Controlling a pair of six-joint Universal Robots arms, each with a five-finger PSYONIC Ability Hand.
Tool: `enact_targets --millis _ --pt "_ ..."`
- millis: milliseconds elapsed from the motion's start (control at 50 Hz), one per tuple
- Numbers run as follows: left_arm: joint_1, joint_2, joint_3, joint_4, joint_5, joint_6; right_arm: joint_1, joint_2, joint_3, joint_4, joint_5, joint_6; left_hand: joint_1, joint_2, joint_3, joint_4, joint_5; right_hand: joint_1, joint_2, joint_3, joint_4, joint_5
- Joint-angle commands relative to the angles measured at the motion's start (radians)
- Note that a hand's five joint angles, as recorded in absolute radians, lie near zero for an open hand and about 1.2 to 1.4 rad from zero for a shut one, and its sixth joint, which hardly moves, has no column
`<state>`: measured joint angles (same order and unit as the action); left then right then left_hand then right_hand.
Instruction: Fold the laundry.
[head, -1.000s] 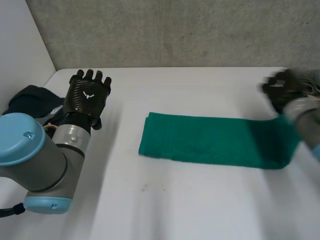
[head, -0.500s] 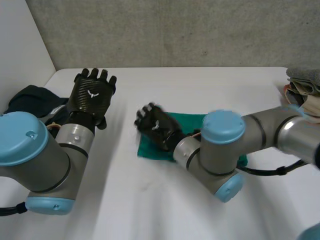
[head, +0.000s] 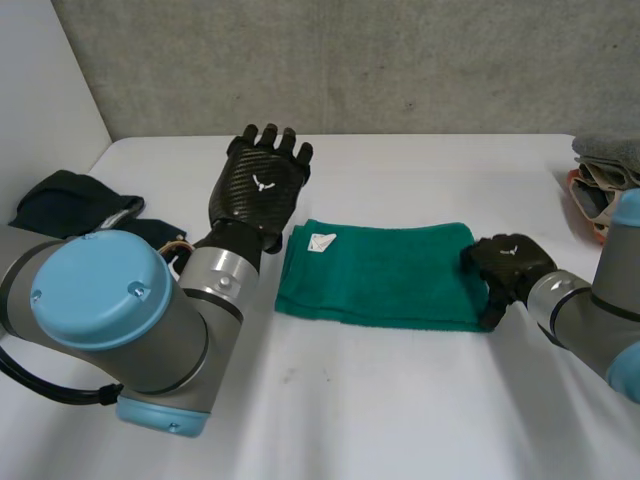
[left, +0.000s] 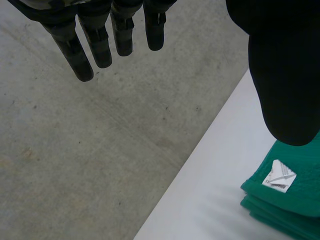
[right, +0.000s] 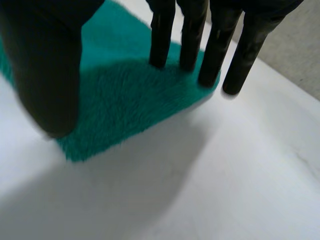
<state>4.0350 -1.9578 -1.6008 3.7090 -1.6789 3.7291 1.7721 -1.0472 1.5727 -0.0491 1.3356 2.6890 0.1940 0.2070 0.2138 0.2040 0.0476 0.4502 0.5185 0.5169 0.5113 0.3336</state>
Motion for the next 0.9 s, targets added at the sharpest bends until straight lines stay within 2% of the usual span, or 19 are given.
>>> enact_targets --millis 20,240,320,360,480,540,580,660,720,780,800,840,860,900 --pt "-0.007 -0.001 -0.013 0.000 -0.002 -0.003 0.004 0.061 -0.054 -0.005 -0.001 -0.026 -0.016 -0.029 -0.036 -0.026 -0.044 0.895 0.826 0.828 0.834 0.837" --pt "0.004 0.008 -0.036 -0.003 -0.002 -0.003 -0.003 0.046 -0.036 0.000 0.031 -0.028 -0.016 -0.029 -0.036 -0.026 -0.044 0.946 0.878 0.879 0.885 0.888" --pt "0.009 0.016 -0.048 -0.004 -0.002 -0.003 -0.034 0.012 0.000 0.000 0.105 -0.032 -0.016 -0.029 -0.036 -0.026 -0.044 0.946 0.878 0.879 0.885 0.888" --pt "0.010 0.019 -0.057 -0.004 -0.002 -0.003 -0.082 -0.049 0.023 -0.008 0.134 -0.051 -0.016 -0.029 -0.036 -0.026 -0.044 0.946 0.878 0.879 0.885 0.888" --pt "0.013 0.037 -0.074 -0.004 -0.001 -0.003 -0.139 -0.111 0.009 -0.015 0.090 -0.155 -0.016 -0.029 -0.036 -0.026 -0.044 0.946 0.878 0.879 0.885 0.888" --pt "0.013 0.037 -0.067 -0.003 -0.001 -0.003 -0.056 -0.114 -0.034 -0.032 0.011 -0.186 -0.016 -0.029 -0.036 -0.026 -0.044 0.946 0.878 0.879 0.885 0.888" --pt "0.013 0.037 -0.056 -0.001 -0.001 -0.008 0.062 -0.108 -0.075 -0.047 -0.051 -0.179 -0.016 -0.029 -0.036 -0.026 -0.044 0.946 0.878 0.879 0.885 0.888" --pt "0.009 0.037 -0.032 -0.003 -0.002 -0.037 0.202 -0.074 -0.106 -0.054 -0.139 -0.158 -0.016 -0.029 -0.036 -0.026 -0.044 0.946 0.878 0.879 0.885 0.888" --pt "0.006 0.036 -0.015 -0.006 -0.002 -0.063 0.262 -0.011 -0.112 -0.048 -0.162 -0.158 -0.016 -0.029 -0.036 -0.026 -0.044 0.946 0.878 0.879 0.885 0.888" --pt "0.002 0.031 0.007 -0.017 -0.002 -0.107 0.308 0.035 -0.114 -0.044 -0.148 -0.155 -0.016 -0.029 -0.036 -0.026 -0.044 0.944 0.876 0.878 0.883 0.886" --pt "0.001 0.028 0.015 -0.021 -0.002 -0.119 0.312 0.032 -0.109 -0.052 -0.145 -0.143 -0.016 -0.029 -0.036 -0.026 -0.044 0.444 0.376 0.378 0.383 0.386" --pt "0.001 0.017 0.044 -0.044 -0.001 -0.164 0.311 0.027 -0.108 -0.057 -0.128 -0.120 -0.016 -0.029 -0.036 -0.026 -0.044 -0.046 -0.114 -0.113 -0.107 -0.104" --pt "0.001 0.010 0.056 -0.053 0.001 -0.181 0.309 0.024 -0.109 -0.057 -0.115 -0.100 -0.016 -0.029 -0.036 -0.026 -0.044 -0.225 -0.294 -0.292 -0.286 -0.283" --pt "-0.002 -0.018 0.097 -0.090 0.004 -0.234 0.302 0.009 -0.118 -0.057 -0.058 -0.010 -0.016 -0.029 -0.036 -0.026 -0.044 -0.276 -0.344 -0.342 -0.337 -0.334"
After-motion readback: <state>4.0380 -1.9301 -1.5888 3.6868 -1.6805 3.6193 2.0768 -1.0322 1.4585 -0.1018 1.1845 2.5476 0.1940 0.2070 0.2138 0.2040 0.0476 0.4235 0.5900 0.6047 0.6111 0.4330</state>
